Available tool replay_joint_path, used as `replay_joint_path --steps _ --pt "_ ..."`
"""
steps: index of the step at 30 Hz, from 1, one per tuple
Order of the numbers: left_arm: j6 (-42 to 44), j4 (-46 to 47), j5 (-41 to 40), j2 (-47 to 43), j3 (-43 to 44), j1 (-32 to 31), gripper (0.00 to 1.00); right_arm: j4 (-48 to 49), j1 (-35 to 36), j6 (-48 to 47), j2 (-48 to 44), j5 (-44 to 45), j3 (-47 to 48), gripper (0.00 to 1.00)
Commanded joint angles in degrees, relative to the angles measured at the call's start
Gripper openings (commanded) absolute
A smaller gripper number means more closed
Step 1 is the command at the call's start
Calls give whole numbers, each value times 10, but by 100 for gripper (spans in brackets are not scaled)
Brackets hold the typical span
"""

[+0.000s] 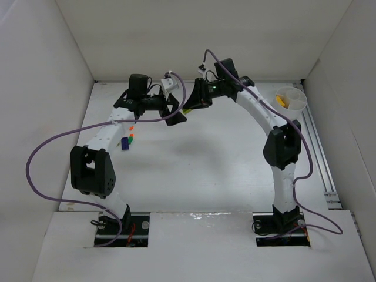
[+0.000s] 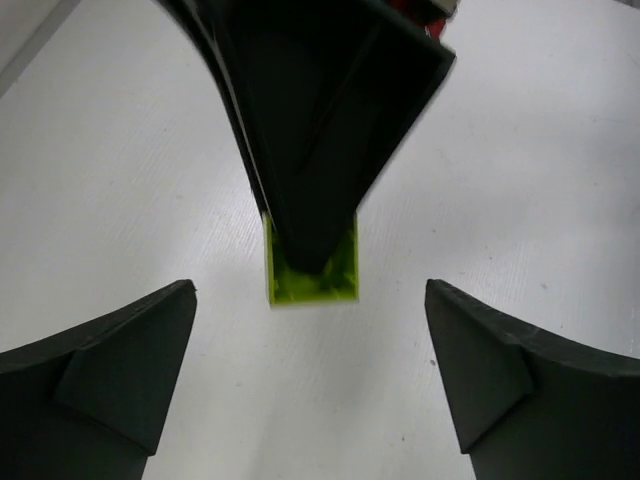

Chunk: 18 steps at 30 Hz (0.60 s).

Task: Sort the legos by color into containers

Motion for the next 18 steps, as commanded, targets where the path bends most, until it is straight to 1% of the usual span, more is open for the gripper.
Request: replay_joint_path --steps 1,3,4,6,7,9,10,11,13,14,17,18 --pt "8 -28 -9 -14 20 -3 100 -30 -68 -48 -37 45 3 5" --pt "15 -40 -9 -34 14 9 100 -82 -107 -96 -42 62 11 5" --pt "15 -40 -9 -34 5 9 100 -94 -150 -109 -49 73 11 5" --pt "6 -40 -9 -50 -1 25 100 -116 -194 -135 -67 82 -4 5" --pt "-3 -40 -17 -50 -7 25 100 -126 -234 -149 -73 105 -4 5" --pt "-29 -29 -35 -57 -13 32 100 -140 -270 -191 -100 136 -26 5" --pt "-57 -21 -57 -57 -13 37 100 -140 -285 -203 -112 157 -35 5" --pt "-63 -21 -70 -57 -8 37 100 -140 -313 -214 -124 199 -46 4" --pt "-70 -26 -97 -51 2 37 100 -140 -336 -241 -159 230 -79 4" --pt "-78 -26 -123 -44 15 37 100 -140 -353 -247 -170 259 -89 4" --pt "-83 -23 -144 -39 28 37 100 -119 -379 -252 -207 287 -139 4" --pt "-103 -23 -144 -39 29 37 100 -113 -392 -252 -214 308 -150 4"
